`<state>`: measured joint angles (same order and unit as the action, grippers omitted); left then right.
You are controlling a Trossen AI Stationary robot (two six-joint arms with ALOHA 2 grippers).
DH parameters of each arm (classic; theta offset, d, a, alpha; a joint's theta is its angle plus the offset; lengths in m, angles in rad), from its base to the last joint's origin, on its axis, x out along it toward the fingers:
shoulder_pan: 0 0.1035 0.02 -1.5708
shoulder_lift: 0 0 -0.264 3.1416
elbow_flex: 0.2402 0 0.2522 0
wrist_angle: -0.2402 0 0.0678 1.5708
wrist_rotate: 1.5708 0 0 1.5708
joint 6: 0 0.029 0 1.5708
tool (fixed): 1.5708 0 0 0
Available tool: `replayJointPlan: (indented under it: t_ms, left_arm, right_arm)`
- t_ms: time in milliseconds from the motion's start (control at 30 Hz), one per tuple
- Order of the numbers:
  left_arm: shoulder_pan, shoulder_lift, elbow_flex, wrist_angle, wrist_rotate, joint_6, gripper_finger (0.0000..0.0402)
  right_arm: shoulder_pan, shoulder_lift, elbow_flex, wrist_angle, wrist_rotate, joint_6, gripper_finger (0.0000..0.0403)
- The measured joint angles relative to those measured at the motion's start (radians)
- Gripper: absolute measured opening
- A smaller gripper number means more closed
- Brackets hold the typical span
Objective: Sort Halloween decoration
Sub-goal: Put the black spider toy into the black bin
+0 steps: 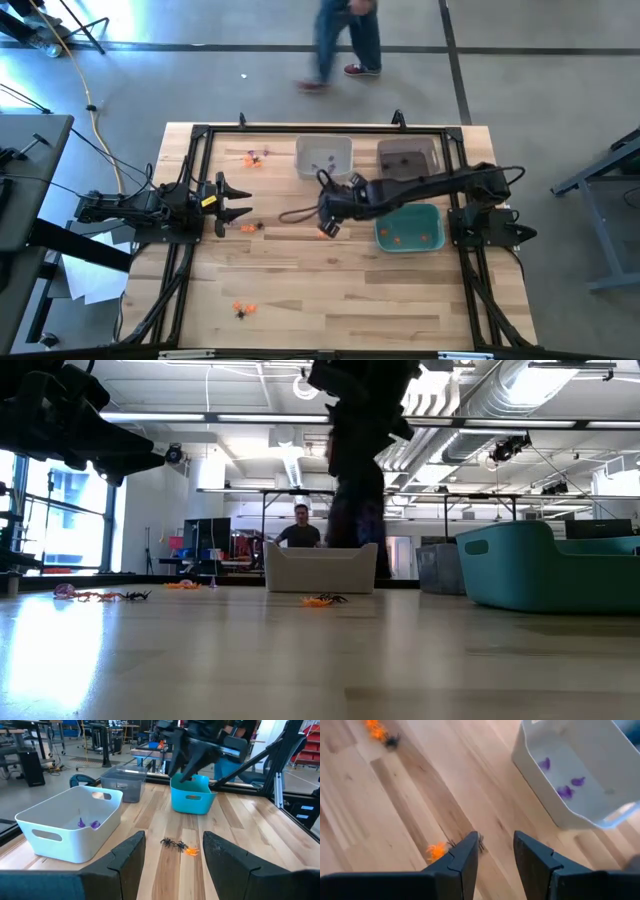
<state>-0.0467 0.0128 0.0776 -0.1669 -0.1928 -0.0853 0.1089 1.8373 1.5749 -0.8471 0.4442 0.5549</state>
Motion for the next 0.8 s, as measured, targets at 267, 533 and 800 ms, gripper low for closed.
replayJointPlan:
  t_ms: [267,533,800]
  left_arm:
    - [0.000,0.000,0.000,0.000,0.000,0.000,0.0186]
    - [0.000,0.000,0.000,0.000,0.000,0.000,0.0186]
    - [0.000,0.000,0.000,0.000,0.000,0.000,0.0186]
  right_arm:
    - [0.010,0.079,-0.001,-0.024,0.014,0.070,0.0119]
    - [-0.027,0.184,-0.002,-0.004,-0.041,0.070,0.0119]
    - [-0.059,0.279,-0.003,0.061,-0.155,0.048,0.0119]
